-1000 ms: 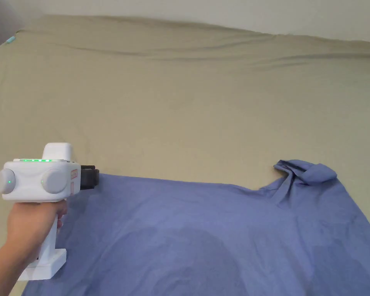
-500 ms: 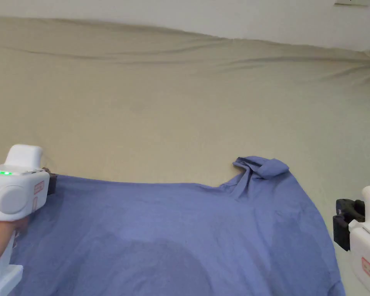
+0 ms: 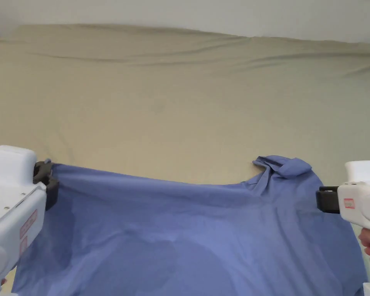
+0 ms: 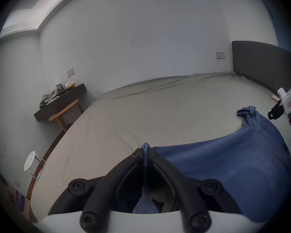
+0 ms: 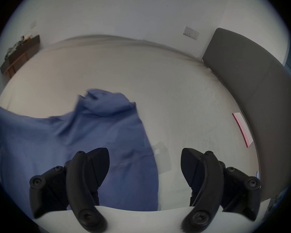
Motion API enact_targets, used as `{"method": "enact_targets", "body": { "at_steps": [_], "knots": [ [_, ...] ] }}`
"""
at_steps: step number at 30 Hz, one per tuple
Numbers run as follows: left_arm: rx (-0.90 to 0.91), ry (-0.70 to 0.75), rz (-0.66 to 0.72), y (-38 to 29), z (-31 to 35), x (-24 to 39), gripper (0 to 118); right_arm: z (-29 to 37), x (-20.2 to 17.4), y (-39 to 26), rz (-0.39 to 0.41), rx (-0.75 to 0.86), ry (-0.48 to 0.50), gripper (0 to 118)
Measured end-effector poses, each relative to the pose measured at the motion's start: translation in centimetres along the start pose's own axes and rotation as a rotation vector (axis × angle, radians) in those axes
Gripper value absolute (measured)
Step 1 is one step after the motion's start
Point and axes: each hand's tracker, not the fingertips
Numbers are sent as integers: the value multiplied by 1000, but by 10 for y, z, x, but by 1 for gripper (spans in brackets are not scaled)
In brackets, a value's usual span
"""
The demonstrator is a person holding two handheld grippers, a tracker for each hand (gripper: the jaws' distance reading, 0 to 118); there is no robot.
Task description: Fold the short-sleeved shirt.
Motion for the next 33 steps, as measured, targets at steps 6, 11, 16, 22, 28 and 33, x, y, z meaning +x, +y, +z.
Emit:
{"method": "enact_targets", "body": {
  "at_steps": [6, 11, 16, 22, 28, 33],
  "knots": [
    [-51, -4, 15, -14, 4, -2, 2, -44, 1, 0, 28, -108, 62, 74],
    [-73, 3, 31, -21, 0, -2, 2, -18, -25, -11, 196, 11, 87, 5],
    [-24, 28, 32, -8, 24, -6, 2, 45, -14, -12, 151, 133, 73, 5],
    [89, 68, 65, 22, 75, -23, 2, 159, 23, -4, 77, 331, 55, 5],
    [247, 119, 96, 54, 147, -43, 2, 285, 46, -16, -16, 606, 18, 5],
    [374, 158, 120, 78, 209, -60, 2, 366, 57, -27, -1, 752, -74, 5]
  ]
}}
